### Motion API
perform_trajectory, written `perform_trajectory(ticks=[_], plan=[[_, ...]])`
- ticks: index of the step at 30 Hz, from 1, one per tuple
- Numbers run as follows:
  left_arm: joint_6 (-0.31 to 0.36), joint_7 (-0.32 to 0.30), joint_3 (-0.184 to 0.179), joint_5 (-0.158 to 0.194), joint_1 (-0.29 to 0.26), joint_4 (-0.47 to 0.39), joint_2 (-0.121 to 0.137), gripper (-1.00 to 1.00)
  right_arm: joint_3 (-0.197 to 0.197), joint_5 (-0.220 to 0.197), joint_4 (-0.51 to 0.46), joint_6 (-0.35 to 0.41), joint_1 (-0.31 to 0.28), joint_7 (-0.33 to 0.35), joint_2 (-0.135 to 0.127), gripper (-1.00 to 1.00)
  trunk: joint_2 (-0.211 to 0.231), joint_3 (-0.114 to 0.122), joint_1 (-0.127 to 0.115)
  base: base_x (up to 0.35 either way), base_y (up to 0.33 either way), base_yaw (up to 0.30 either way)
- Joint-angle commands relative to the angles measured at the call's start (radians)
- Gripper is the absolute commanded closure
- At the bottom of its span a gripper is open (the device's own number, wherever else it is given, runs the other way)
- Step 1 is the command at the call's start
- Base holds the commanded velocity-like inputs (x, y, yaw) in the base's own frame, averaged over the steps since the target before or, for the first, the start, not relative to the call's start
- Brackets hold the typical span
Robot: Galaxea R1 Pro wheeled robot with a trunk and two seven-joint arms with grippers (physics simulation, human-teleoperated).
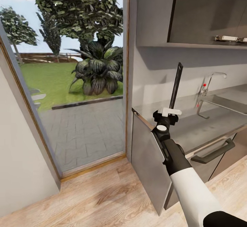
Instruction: Pick up the poster from the kitchen countertop and hang it on one of the wall nails in the kitchen.
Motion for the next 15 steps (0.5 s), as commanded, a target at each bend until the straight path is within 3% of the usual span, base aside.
perform_trajectory(ticks=[1,7,15], plan=[[-0.002,0.0,0.001,0.0,0.0,-0.001,0.0,-1.0,0.002,-0.006,-0.001,0.006,-0.001,-0.007,0.0,-1.0,0.0,-0.001,0.0,0.012,-0.021,0.0],[-0.002,0.001,0.002,0.0,0.0,-0.001,0.0,-1.0,0.003,-0.006,-0.001,0.006,-0.001,-0.007,0.0,-1.0,0.0,-0.001,0.0,0.004,-0.023,0.0],[-0.002,0.001,0.004,0.0,0.0,-0.001,0.0,-1.0,0.003,-0.006,-0.001,0.006,-0.001,-0.007,0.0,-1.0,0.0,-0.001,0.0,0.0,-0.11,0.0]])
